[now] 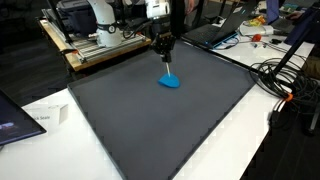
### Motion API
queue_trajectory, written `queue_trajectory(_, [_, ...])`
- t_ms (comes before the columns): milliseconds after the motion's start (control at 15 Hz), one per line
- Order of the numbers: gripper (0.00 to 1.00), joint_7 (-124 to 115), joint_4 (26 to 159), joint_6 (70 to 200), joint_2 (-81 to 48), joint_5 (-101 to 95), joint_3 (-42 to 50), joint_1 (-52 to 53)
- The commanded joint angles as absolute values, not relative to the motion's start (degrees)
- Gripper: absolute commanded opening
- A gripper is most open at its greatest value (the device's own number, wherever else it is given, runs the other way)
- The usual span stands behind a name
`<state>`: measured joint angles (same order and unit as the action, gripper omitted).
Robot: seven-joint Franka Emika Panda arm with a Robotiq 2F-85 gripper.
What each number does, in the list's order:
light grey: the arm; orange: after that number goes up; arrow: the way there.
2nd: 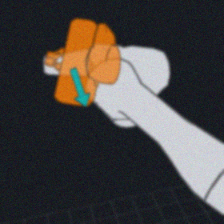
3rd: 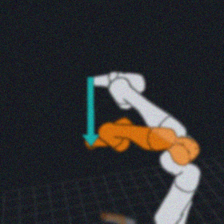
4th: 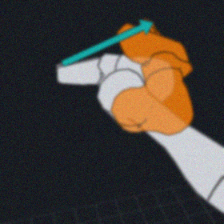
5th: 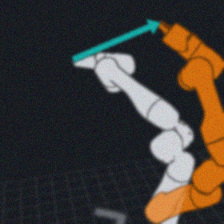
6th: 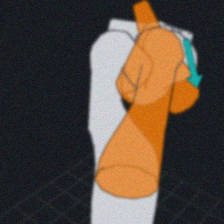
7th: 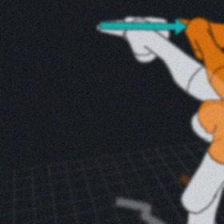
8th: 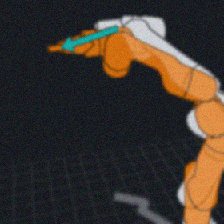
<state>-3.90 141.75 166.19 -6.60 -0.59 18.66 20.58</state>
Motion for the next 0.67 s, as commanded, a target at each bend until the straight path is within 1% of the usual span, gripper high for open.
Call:
queue_trajectory(0, [0.03,-11.51,138.82,157.48,-4.31,-8.46,20.41,23.43])
queue_trajectory(67, [0.03,-13.65,138.08,155.42,-3.87,-11.15,13.33,16.69])
queue_trajectory(333, [0.03,-15.35,135.51,147.01,-3.77,-12.54,6.67,12.53])
queue_trajectory(600, [0.03,-14.79,133.94,144.80,-5.29,-12.18,2.66,9.80])
